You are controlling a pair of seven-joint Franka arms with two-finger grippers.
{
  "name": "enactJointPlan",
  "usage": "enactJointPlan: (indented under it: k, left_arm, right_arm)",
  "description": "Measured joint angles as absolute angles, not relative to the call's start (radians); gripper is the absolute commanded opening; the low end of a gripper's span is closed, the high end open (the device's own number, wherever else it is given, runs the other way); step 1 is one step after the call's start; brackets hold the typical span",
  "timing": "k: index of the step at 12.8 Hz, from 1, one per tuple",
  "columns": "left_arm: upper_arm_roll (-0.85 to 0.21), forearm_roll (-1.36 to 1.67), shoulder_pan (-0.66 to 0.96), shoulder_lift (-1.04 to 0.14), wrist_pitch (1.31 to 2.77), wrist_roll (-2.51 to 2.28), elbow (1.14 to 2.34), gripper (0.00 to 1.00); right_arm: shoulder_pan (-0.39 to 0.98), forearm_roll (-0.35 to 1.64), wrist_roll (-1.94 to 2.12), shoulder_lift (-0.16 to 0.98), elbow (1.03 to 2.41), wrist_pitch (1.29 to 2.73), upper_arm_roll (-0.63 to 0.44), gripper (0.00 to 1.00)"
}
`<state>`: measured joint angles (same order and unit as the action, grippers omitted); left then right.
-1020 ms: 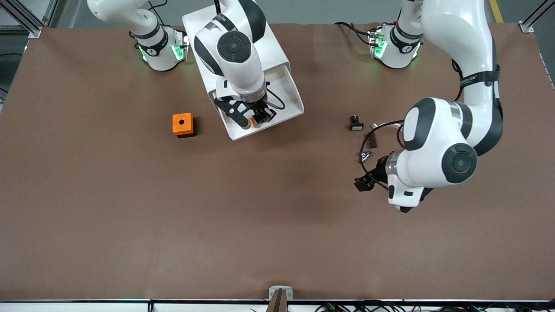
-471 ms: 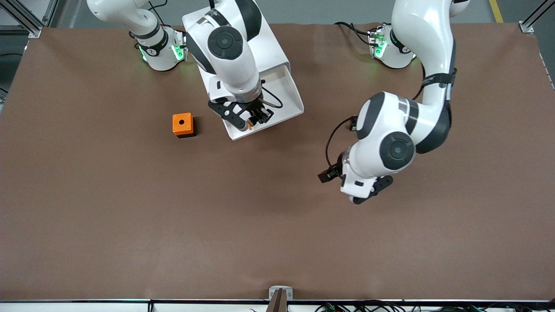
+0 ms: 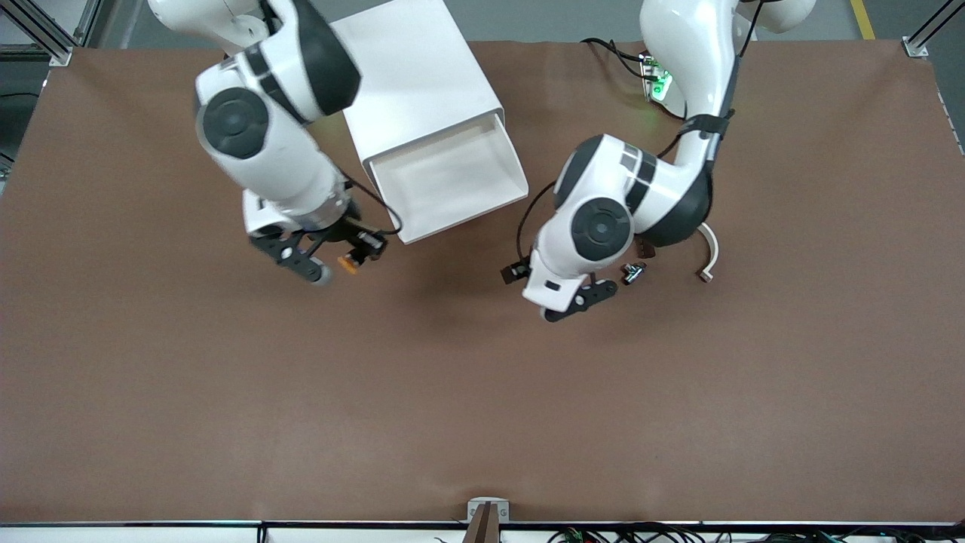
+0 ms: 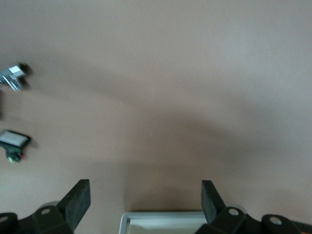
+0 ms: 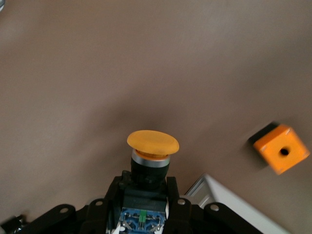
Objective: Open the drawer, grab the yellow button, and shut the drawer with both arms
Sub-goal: 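Lift the button out with the right gripper while the left gripper approaches the drawer, then push the drawer shut with the left gripper while the right gripper carries the button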
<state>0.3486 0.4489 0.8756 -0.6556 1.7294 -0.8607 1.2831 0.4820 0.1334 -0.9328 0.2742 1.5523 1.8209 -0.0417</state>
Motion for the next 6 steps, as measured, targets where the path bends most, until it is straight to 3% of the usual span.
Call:
enactJointPlan:
  k: [6]
  left_arm:
    - [0.341, 0.449, 1.021, -0.666, 1.732, -1.027, 1.284, 1.00]
  right_arm:
    - [0.174, 0.130, -0.405, 0.302, 1.563, 1.765, -0.048, 0.02]
